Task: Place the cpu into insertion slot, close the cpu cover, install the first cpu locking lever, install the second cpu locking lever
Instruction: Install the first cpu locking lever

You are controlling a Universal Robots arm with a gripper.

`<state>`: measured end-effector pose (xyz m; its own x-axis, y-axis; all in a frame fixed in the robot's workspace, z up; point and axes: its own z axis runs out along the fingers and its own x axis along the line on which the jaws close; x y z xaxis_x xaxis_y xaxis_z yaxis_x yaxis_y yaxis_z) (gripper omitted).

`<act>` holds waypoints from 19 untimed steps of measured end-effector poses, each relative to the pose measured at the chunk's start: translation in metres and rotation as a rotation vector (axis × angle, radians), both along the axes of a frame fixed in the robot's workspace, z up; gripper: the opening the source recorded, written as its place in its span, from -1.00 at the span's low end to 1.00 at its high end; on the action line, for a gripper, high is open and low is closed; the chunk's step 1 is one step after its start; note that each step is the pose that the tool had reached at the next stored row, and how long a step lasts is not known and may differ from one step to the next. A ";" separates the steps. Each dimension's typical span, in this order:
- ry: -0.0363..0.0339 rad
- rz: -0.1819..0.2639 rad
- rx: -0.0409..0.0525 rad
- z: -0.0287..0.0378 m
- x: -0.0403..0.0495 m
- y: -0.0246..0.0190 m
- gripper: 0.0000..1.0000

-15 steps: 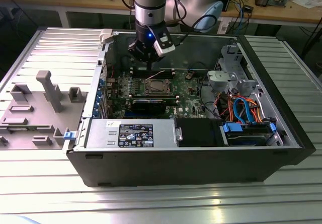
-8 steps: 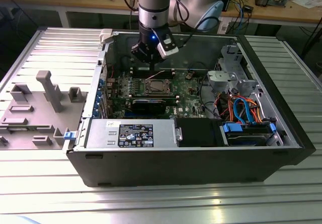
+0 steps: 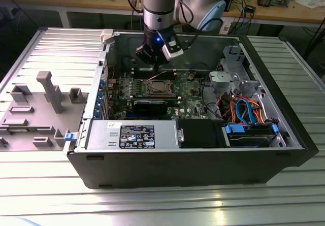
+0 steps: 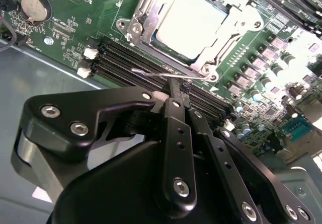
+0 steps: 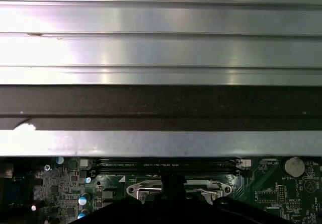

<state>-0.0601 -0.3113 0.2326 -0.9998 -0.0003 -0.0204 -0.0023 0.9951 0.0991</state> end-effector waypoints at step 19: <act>-0.0002 0.016 -0.0019 -0.0065 0.0084 0.0009 -0.79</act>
<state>-0.0517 -0.3104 0.2261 -0.9997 -0.0165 -0.0206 -0.0184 0.9951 0.0972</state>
